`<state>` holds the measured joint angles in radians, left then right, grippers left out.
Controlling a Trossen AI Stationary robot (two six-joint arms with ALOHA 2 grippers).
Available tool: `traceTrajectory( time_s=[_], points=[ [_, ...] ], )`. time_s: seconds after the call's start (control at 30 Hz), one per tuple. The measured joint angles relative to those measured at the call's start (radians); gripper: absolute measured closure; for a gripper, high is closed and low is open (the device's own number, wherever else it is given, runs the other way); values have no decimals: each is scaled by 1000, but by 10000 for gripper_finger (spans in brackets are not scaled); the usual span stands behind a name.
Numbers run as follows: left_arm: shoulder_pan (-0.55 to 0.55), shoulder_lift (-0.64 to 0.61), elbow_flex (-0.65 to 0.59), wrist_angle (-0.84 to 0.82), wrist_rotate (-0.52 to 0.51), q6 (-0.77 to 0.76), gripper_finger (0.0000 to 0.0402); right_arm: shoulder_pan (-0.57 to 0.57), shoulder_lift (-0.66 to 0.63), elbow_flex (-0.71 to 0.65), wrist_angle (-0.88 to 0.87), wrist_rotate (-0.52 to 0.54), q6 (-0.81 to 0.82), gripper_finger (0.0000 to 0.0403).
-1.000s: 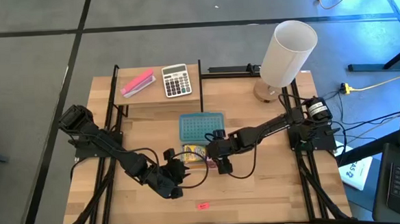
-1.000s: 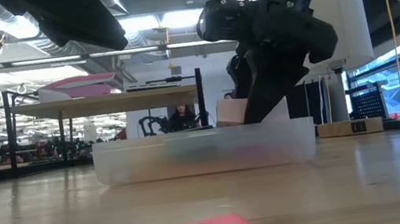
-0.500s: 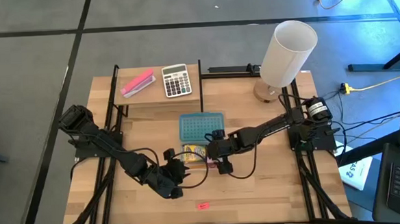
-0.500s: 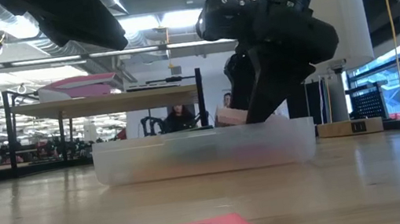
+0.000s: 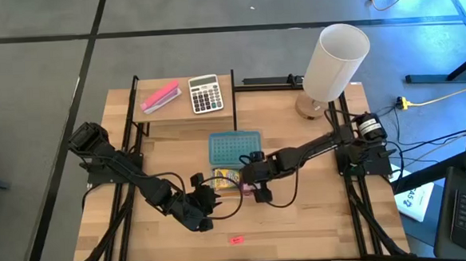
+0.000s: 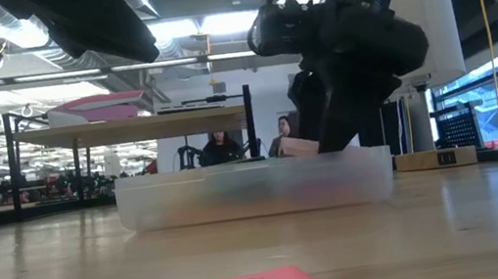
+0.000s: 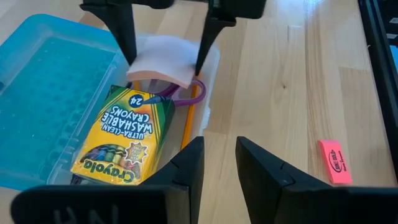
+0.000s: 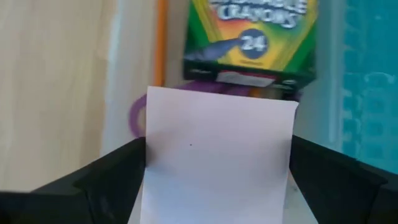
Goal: Pack school essentials
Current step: Put the pink sticky notes into the blue supply box
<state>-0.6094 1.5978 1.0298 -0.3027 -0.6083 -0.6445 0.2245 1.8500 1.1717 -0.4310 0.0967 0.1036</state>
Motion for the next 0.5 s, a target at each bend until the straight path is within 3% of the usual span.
traceTrajectory(
  time_s=[0.17, 0.5],
  points=[
    [0, 0, 0, 0, 0, 0, 316, -18, 0, 0, -18, 0, 74, 28],
    [0, 0, 0, 0, 0, 0, 316, -18, 0, 0, -8, -15, 48, 28]
  ],
)
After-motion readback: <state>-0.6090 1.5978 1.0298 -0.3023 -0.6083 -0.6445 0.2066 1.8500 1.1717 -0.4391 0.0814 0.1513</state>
